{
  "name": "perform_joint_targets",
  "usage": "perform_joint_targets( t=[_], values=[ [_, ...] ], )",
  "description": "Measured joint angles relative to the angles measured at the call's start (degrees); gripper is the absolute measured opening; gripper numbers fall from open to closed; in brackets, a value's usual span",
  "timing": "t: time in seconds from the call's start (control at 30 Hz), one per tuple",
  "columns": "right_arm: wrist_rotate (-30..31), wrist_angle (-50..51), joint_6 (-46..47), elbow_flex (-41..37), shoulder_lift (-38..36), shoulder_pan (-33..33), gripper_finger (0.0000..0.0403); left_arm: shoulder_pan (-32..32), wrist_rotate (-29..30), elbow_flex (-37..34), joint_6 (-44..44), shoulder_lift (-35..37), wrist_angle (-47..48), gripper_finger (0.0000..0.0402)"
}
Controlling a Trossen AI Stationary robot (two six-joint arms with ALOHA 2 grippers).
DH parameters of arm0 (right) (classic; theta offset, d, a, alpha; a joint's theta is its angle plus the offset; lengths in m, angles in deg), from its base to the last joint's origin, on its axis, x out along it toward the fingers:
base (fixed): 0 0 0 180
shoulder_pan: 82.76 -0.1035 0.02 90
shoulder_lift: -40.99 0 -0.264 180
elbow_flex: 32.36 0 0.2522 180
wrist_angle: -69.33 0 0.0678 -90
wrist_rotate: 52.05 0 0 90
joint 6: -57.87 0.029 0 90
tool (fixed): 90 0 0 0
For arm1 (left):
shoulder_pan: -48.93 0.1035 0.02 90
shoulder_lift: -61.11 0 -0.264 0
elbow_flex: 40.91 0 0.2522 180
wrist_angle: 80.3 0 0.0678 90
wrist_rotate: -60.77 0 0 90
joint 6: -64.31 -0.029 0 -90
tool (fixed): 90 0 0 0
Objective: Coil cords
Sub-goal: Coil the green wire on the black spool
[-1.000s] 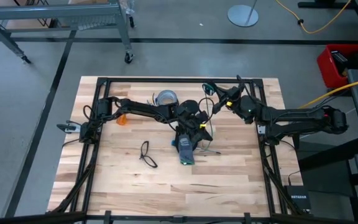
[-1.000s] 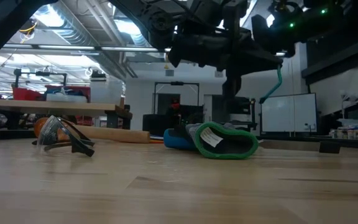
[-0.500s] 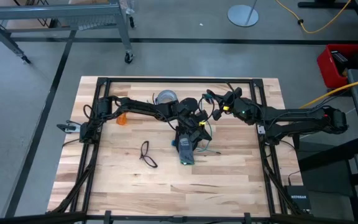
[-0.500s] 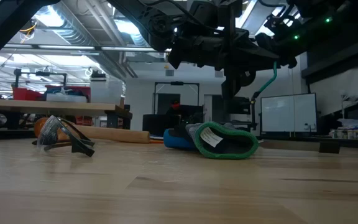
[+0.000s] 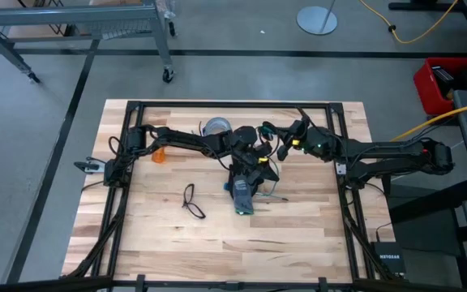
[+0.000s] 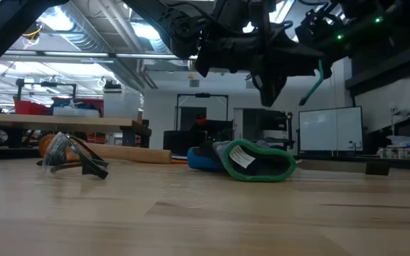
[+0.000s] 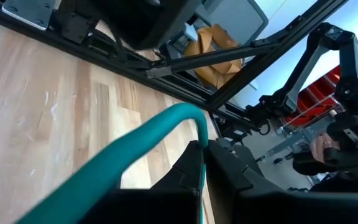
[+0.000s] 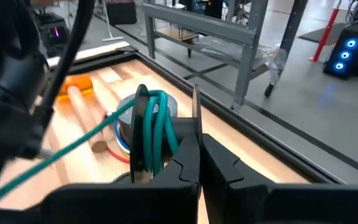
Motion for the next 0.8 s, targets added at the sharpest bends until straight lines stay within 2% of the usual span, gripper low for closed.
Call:
perform_joint_targets(
  t=[0.13,0.23,0.57,0.8],
  values=[
    [-0.03,-1.29,0.76,0.00,-0.56,0.00,0.0001,0.04,0.89,0.00,-1.04,0.00,0.25,0.0000],
    [0.09,-1.18,0.74,0.00,-2.22,0.00,0.0001,0.04,3.75,0.00,-2.42,0.12,0.57,0.0000],
    [6.62,3.02,0.61,-0.01,-14.68,-0.02,0.0001,0.55,17.58,0.00,-8.02,1.09,0.43,0.0000],
    [10.40,-0.46,0.65,-0.02,-21.83,0.00,0.0001,1.15,28.16,0.00,-9.80,1.09,0.60,0.0000]
  ],
)
